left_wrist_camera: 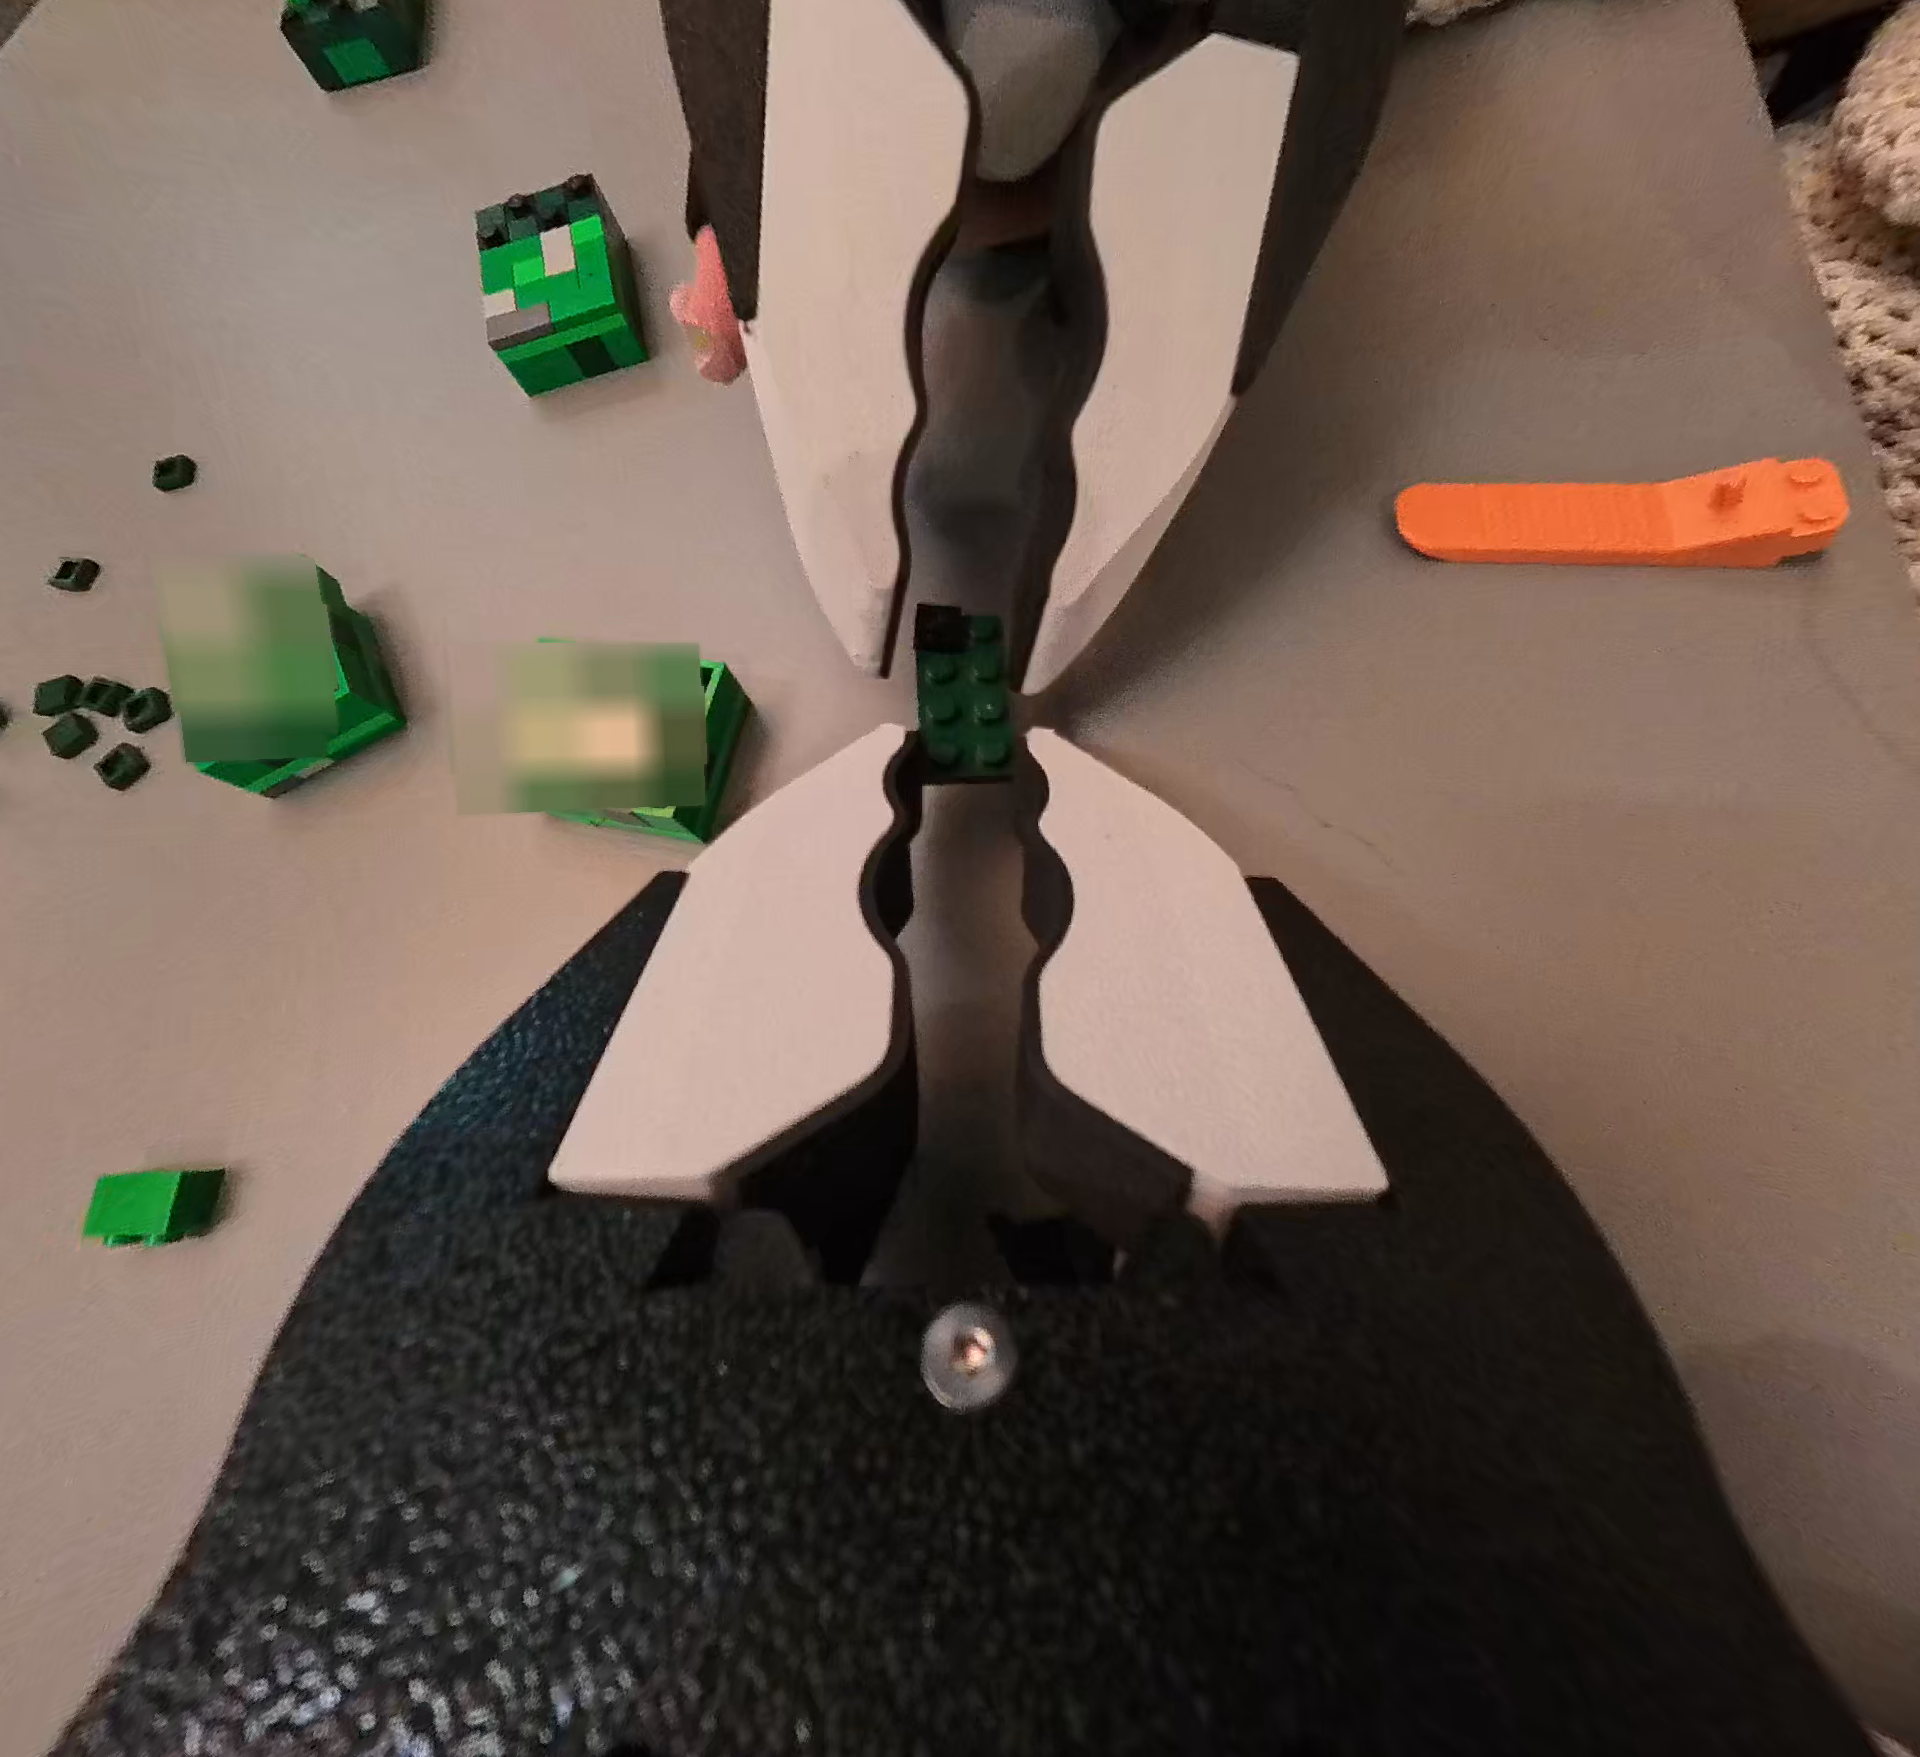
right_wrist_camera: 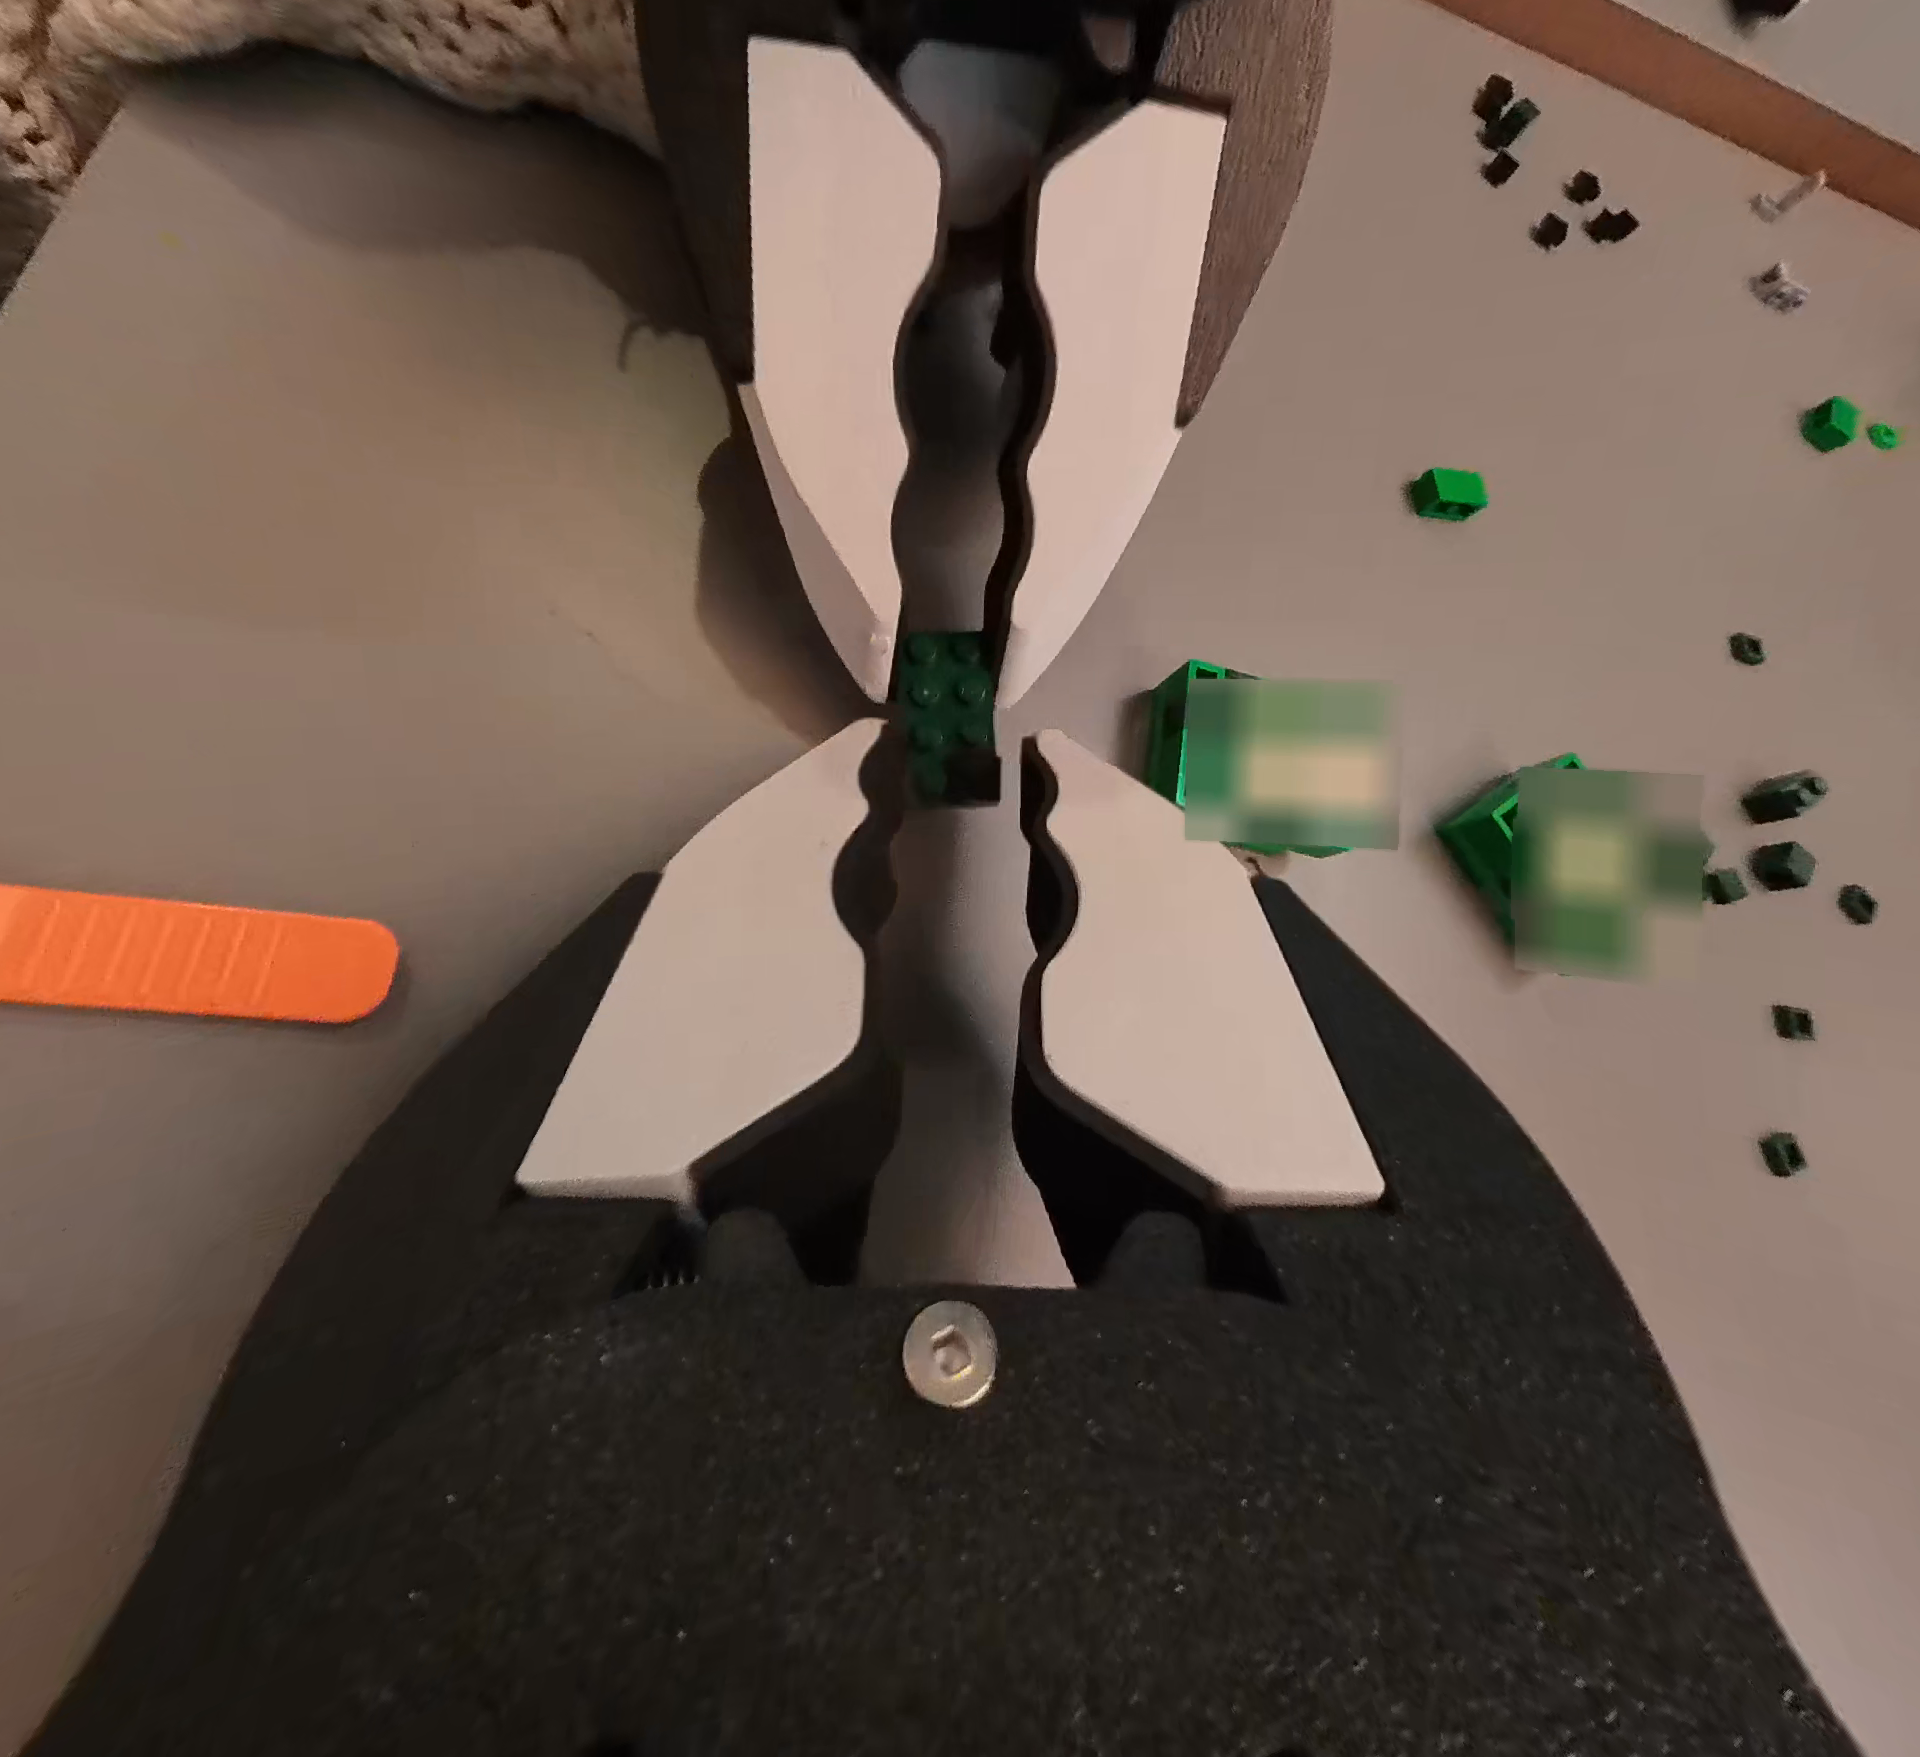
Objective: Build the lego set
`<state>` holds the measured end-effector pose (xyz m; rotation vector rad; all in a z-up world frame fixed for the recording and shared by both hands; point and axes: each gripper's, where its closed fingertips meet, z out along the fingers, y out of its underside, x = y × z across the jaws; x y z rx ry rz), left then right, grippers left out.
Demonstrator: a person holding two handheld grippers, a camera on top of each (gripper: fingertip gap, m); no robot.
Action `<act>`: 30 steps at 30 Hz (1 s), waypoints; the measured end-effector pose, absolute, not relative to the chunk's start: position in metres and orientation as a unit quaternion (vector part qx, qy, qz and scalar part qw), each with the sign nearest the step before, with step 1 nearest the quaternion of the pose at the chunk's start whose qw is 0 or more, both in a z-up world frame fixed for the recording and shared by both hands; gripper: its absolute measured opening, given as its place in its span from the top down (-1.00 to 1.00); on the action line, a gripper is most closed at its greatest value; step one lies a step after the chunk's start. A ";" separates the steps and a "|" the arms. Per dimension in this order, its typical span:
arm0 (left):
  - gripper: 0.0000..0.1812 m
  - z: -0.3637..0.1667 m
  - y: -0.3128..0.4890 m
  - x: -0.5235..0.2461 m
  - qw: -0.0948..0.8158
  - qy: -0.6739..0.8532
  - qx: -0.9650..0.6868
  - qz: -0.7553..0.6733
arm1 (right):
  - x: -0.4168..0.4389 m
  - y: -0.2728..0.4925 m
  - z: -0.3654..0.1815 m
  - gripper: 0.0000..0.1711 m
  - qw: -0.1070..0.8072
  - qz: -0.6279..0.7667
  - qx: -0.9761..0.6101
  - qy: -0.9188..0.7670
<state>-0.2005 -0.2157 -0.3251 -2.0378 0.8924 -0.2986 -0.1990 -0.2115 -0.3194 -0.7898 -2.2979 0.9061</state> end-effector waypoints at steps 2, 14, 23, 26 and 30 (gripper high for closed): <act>0.82 -0.326 -0.216 -0.200 0.430 0.360 -0.820 -0.116 | -0.198 -0.212 -0.321 0.78 0.267 0.328 -0.288 -0.859; 0.82 -0.328 -0.218 -0.198 0.422 0.372 -0.818 -0.116 | -0.194 -0.215 -0.325 0.81 0.266 0.314 -0.247 -0.877; 0.82 -0.324 -0.216 -0.200 0.432 0.358 -0.819 -0.118 | -0.195 -0.210 -0.321 0.79 0.289 0.339 -0.300 -0.844; 0.82 -0.325 -0.216 -0.200 0.430 0.360 -0.820 -0.118 | -0.194 -0.209 -0.321 0.80 0.298 0.337 -0.295 -0.843; 0.82 -0.324 -0.216 -0.199 0.431 0.362 -0.818 -0.119 | -0.193 -0.210 -0.321 0.81 0.304 0.329 -0.276 -0.850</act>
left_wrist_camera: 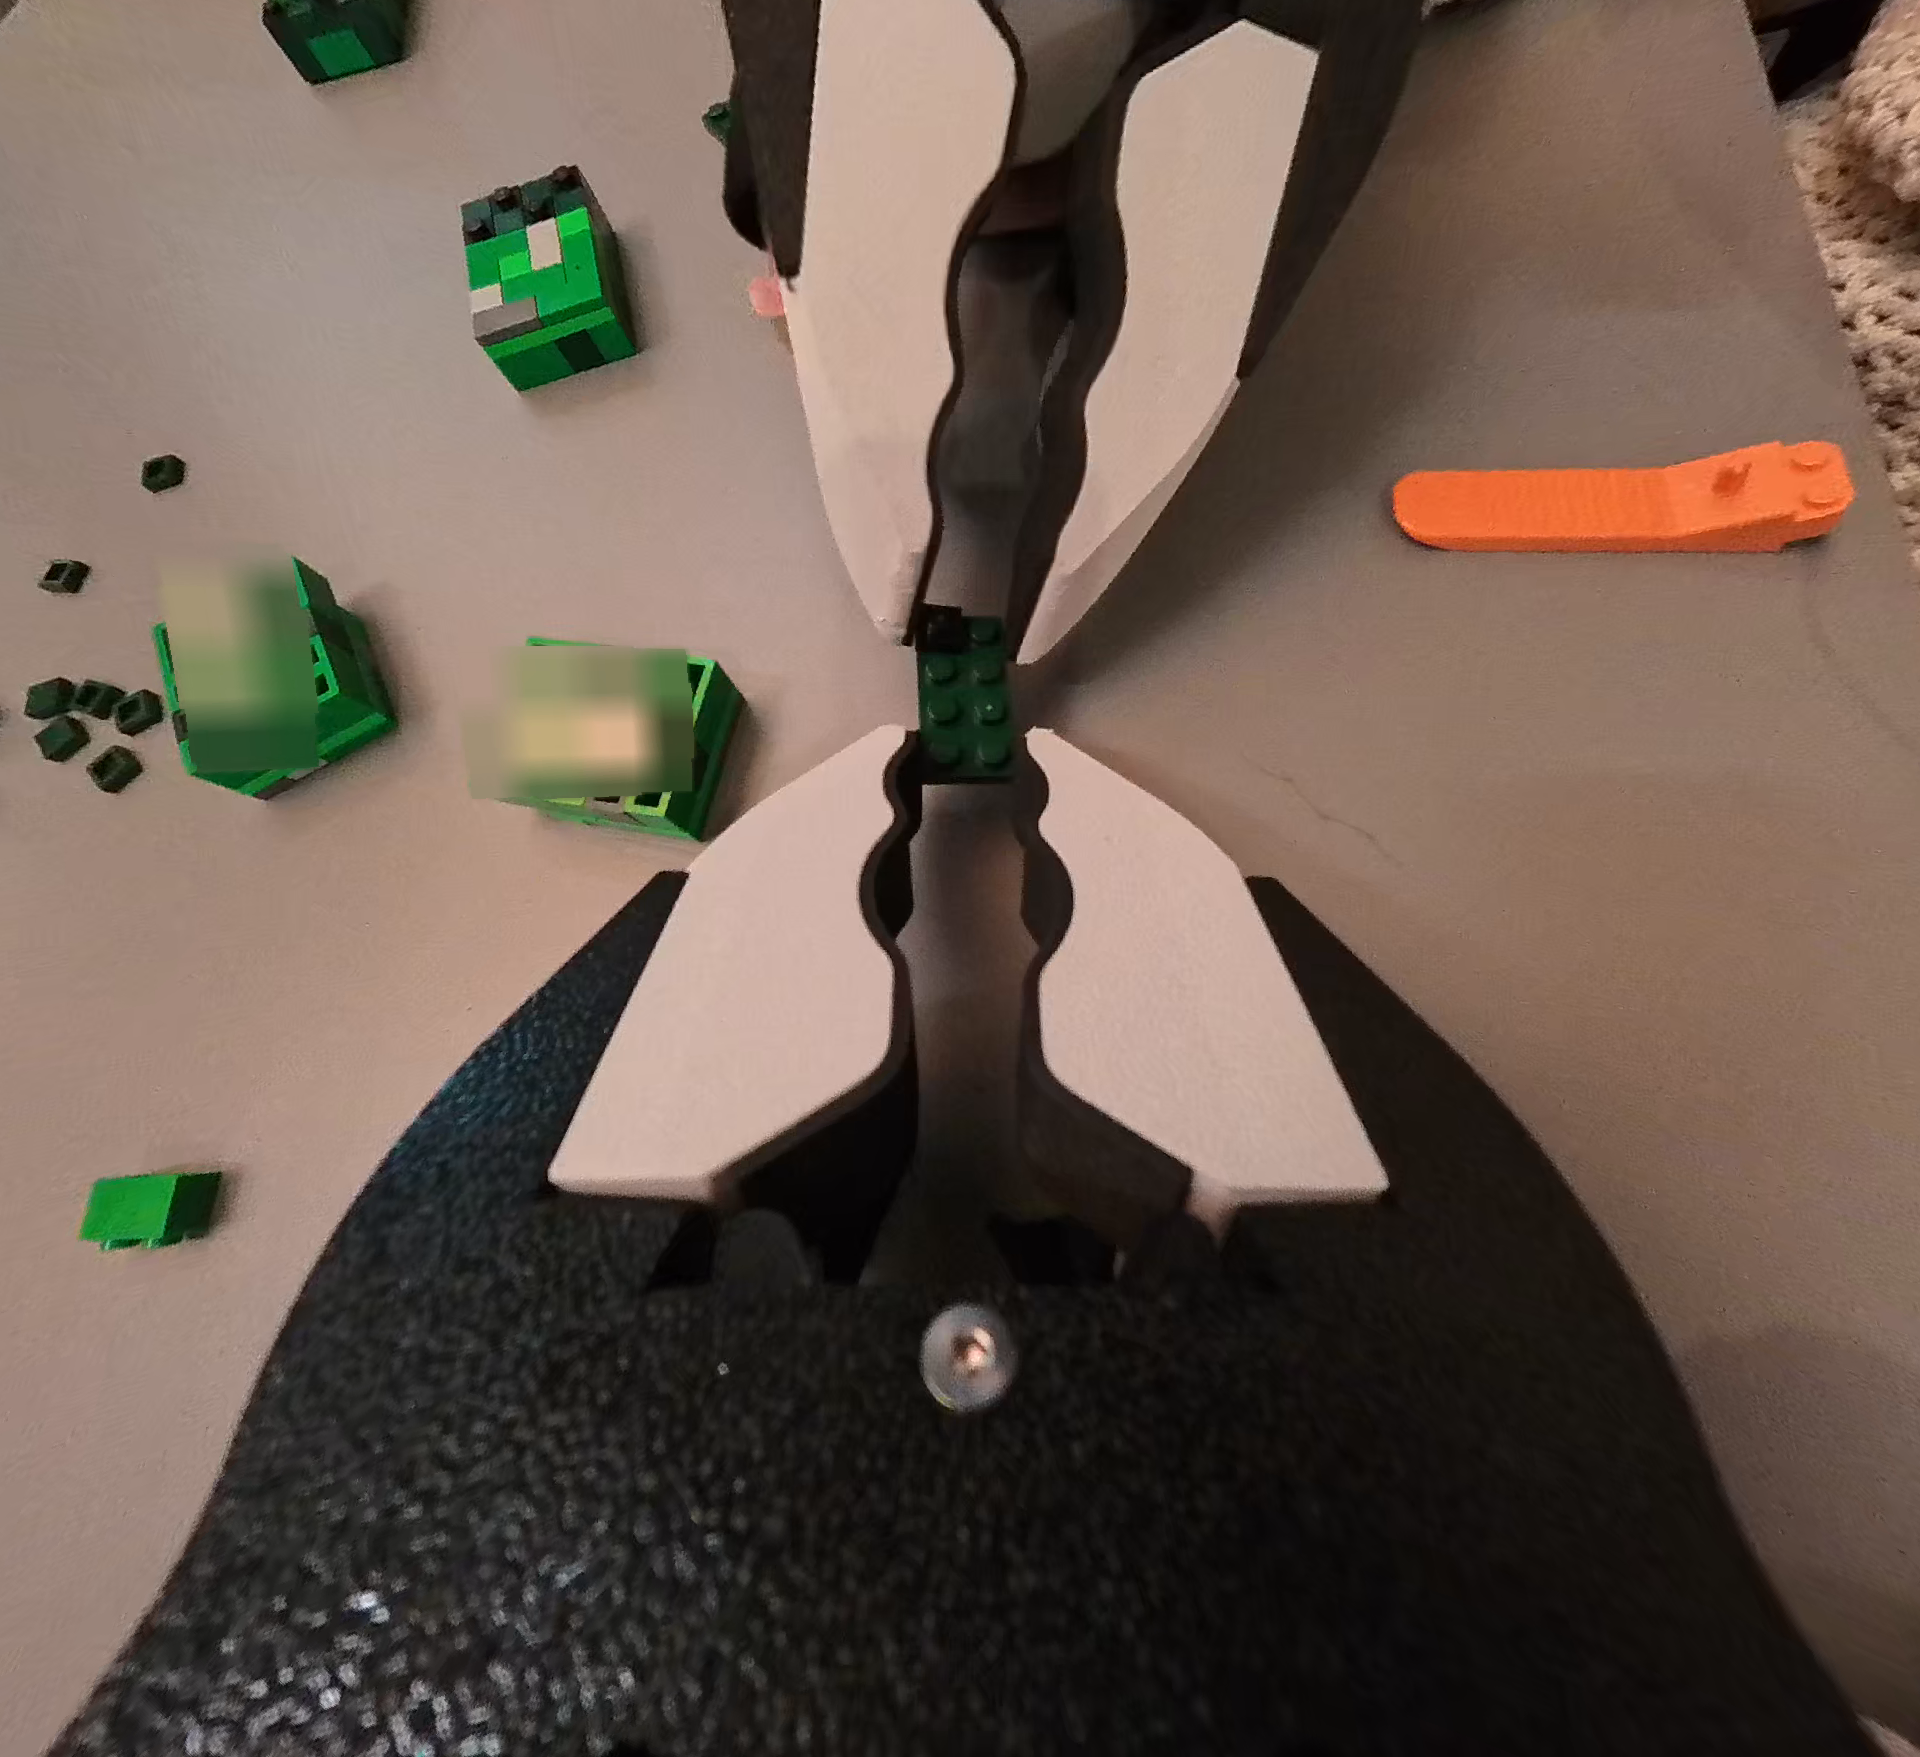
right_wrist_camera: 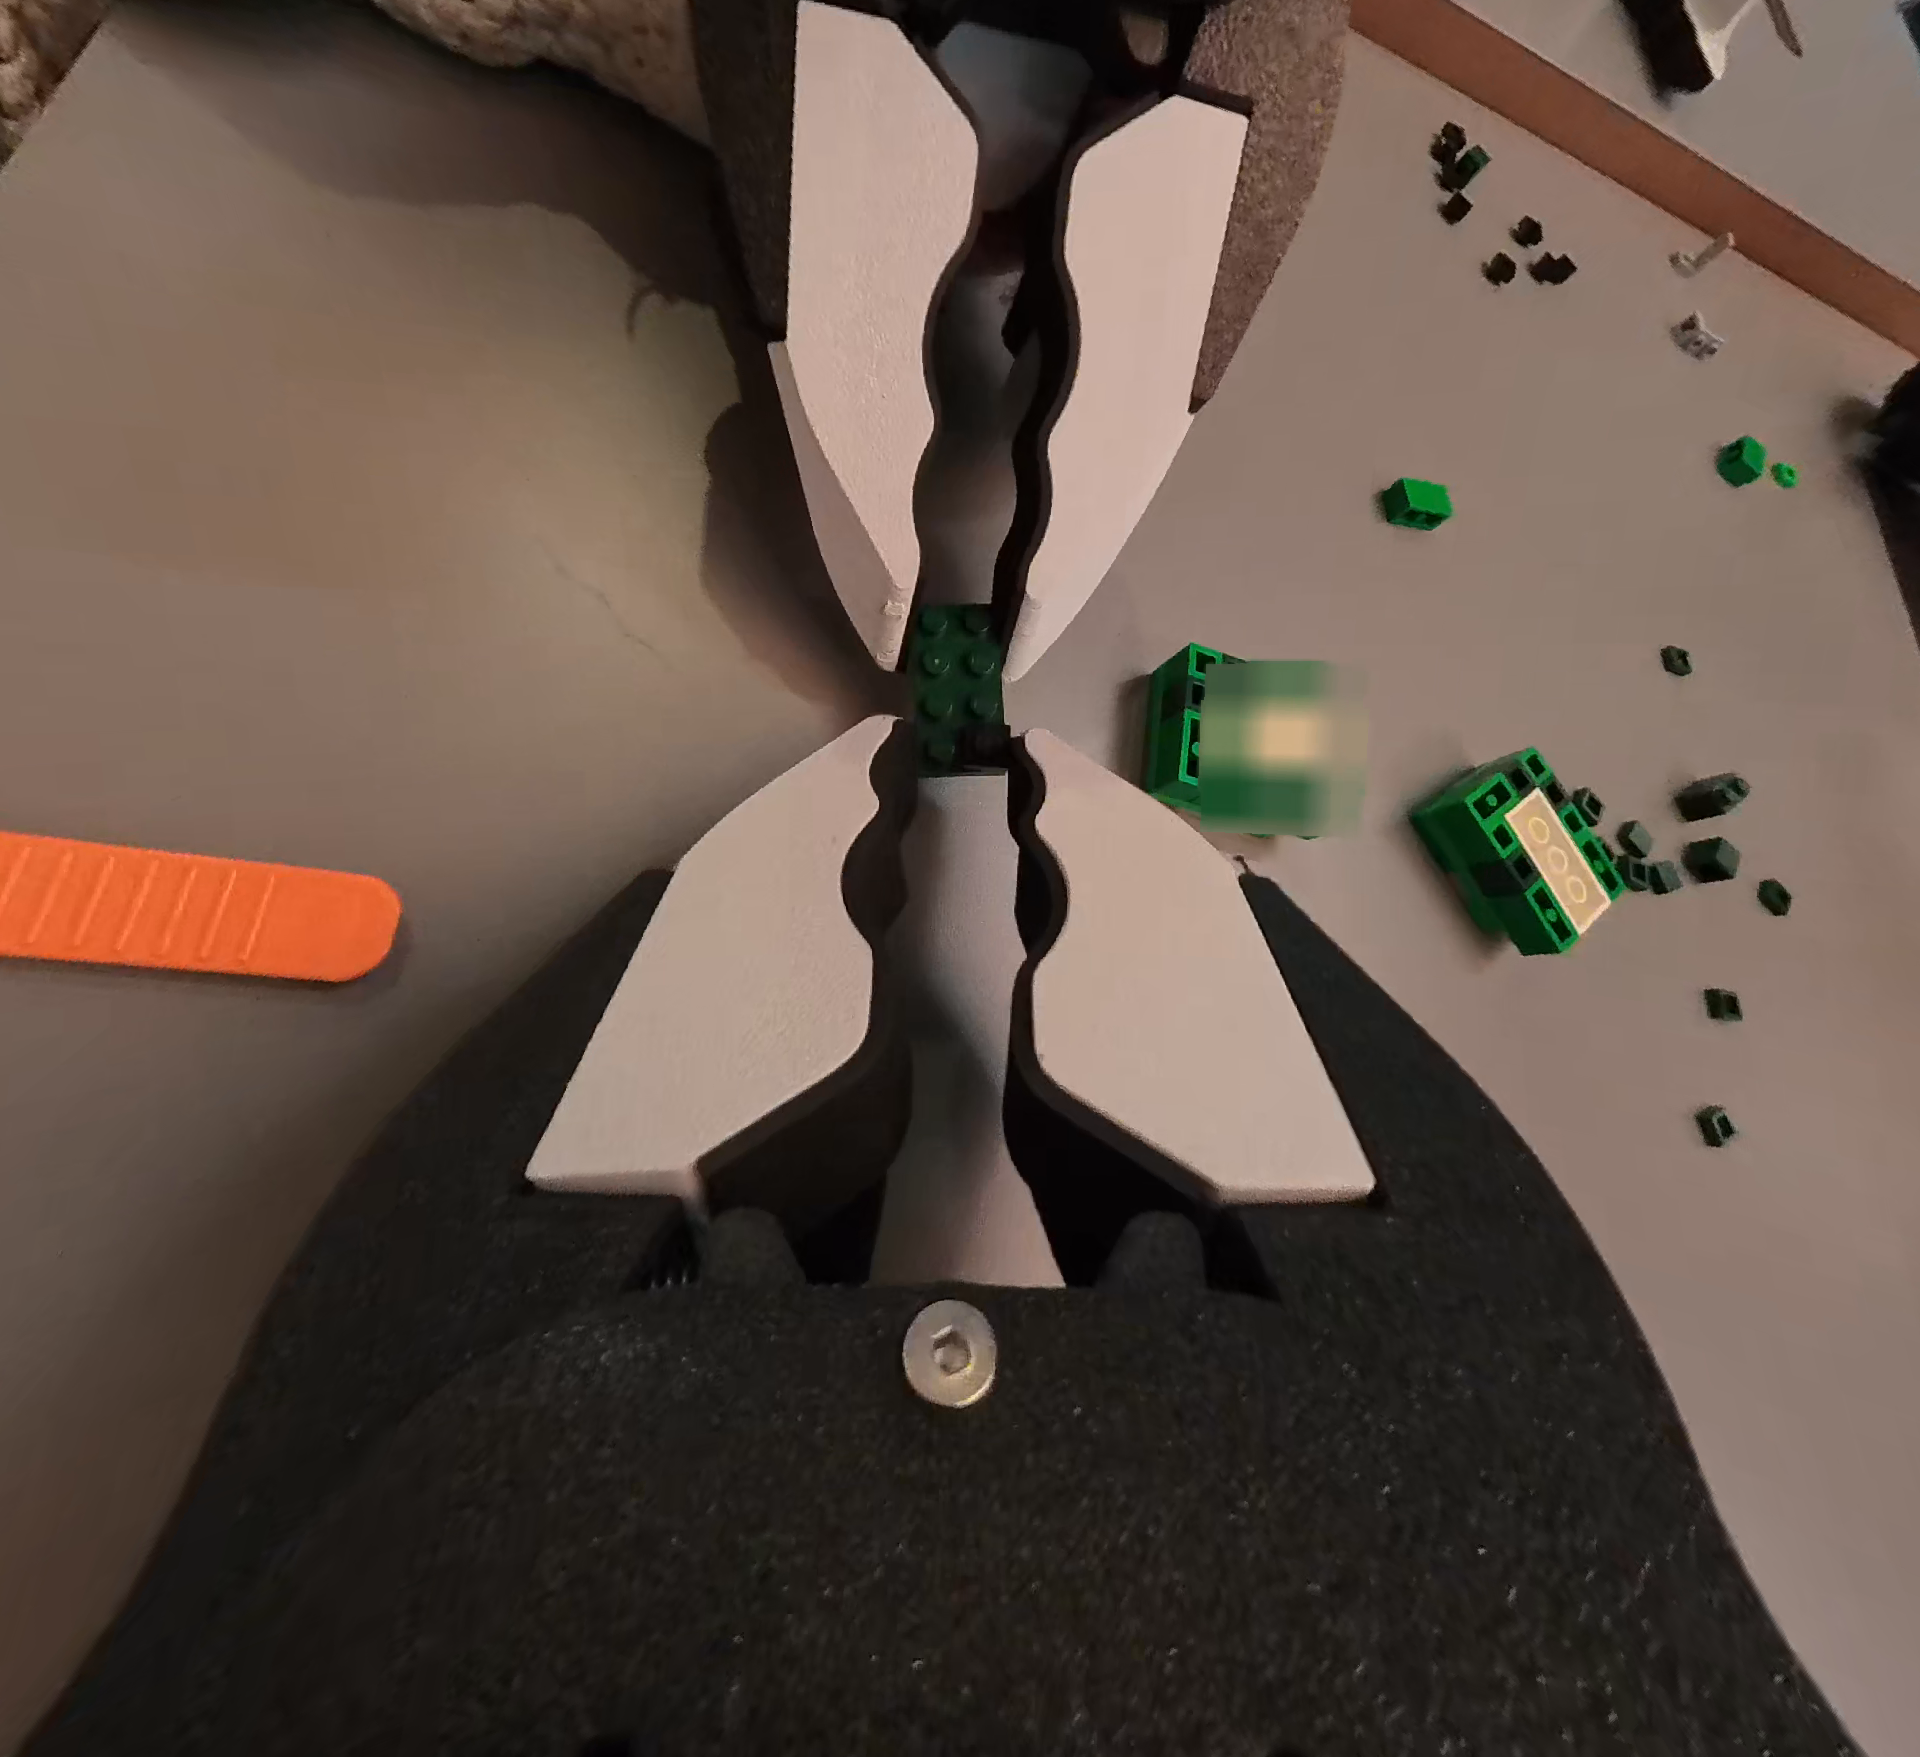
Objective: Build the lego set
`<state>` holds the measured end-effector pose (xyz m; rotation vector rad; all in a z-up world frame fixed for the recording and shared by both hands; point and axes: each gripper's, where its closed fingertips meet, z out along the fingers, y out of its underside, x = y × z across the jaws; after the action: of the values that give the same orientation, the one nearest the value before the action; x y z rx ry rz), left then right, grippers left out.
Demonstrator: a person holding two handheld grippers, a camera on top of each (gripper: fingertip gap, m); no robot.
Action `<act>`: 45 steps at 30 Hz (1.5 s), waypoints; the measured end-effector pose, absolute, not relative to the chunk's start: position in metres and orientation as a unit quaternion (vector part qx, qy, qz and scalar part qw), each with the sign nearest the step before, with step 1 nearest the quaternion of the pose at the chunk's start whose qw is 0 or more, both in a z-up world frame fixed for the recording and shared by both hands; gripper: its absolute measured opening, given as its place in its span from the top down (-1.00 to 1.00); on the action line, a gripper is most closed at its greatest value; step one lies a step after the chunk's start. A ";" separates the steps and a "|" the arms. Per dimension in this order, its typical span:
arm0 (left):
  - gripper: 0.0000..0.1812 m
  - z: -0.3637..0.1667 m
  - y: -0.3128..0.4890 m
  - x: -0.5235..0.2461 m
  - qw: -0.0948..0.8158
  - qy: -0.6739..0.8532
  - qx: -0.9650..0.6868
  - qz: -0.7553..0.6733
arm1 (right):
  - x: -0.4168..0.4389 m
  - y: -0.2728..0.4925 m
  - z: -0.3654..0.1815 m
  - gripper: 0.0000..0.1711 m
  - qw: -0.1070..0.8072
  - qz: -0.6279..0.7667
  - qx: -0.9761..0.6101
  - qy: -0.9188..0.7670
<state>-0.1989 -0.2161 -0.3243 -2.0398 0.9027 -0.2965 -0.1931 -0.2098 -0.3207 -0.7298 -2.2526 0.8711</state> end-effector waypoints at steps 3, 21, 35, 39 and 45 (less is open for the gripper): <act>0.82 -0.326 -0.217 -0.198 0.428 0.366 -0.818 -0.117 | -0.192 -0.210 -0.322 0.80 0.302 0.318 -0.251 -0.863; 0.82 -0.333 -0.220 -0.194 0.409 0.392 -0.817 -0.111 | -0.187 -0.214 -0.328 0.82 0.262 0.316 -0.109 -0.905; 0.83 -0.322 -0.213 -0.200 0.447 0.358 -0.812 -0.114 | -0.187 -0.207 -0.322 0.64 0.237 0.383 -0.197 -0.871; 0.83 -0.311 -0.211 -0.204 0.478 0.336 -0.803 -0.122 | -0.197 -0.204 -0.315 0.51 0.265 0.401 -0.226 -0.847; 0.83 -0.309 -0.211 -0.203 0.487 0.337 -0.797 -0.123 | -0.201 -0.209 -0.308 0.78 0.268 0.422 -0.230 -0.835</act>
<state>-0.2034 -0.2110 -0.3087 -1.9377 0.8200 -0.2992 -0.2011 -0.2094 -0.3081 -0.6204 -2.2518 1.1382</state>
